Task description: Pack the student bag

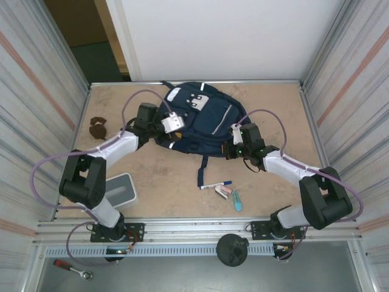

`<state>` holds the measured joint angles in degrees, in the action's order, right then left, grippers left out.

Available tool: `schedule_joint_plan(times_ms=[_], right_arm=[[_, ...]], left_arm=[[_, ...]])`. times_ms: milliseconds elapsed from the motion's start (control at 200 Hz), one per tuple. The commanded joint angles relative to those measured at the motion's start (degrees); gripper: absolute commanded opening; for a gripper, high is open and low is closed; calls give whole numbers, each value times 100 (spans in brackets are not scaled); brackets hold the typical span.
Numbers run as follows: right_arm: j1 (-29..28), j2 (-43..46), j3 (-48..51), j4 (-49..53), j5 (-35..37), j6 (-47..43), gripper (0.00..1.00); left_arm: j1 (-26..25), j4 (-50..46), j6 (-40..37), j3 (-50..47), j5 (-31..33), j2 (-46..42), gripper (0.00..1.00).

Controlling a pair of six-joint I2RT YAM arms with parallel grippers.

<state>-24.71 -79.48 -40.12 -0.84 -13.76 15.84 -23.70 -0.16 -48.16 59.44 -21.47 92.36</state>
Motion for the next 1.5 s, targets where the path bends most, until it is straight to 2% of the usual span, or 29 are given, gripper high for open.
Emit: schedule_joint_plan(times_ms=[0, 160, 255, 366, 606, 797, 912, 1057, 1222, 1293, 1498], right_arm=[[28, 282, 47, -96, -146, 22, 0], [28, 277, 51, -127, -178, 42, 0], [41, 250, 78, -176, -302, 75, 0], [53, 249, 134, -272, -431, 137, 0], [54, 91, 142, -505, -842, 229, 0], [-84, -24, 114, -756, -1076, 332, 0], [-200, -109, 5, -628, -1047, 275, 0], [-156, 69, 49, -292, -692, 267, 0], [259, 558, 407, -47, 303, 784, 0], [265, 698, 465, 68, 813, 855, 0], [269, 888, 427, 465, 1721, 1000, 0]], left_arm=[[-518, 361, -365, -25, -264, -236, 67], [-1338, 510, -905, 180, 220, 55, 70], [-1632, 428, -1216, 479, 604, 431, 65], [-1807, 258, -1377, 742, 1055, 814, 55], [-1989, 839, -1608, 702, 1544, 1243, 35], [-1991, 1246, -1453, 528, 1369, 1285, 10], [-1972, 1342, -1349, 477, 1345, 1302, 0], [-1854, 1515, -1228, 357, 1317, 1222, 0], [-1646, 1470, -1174, 89, 969, 943, 0], [-1582, 1500, -1178, -22, 885, 868, 0], [-1435, 1445, -1197, -157, 840, 726, 0]])
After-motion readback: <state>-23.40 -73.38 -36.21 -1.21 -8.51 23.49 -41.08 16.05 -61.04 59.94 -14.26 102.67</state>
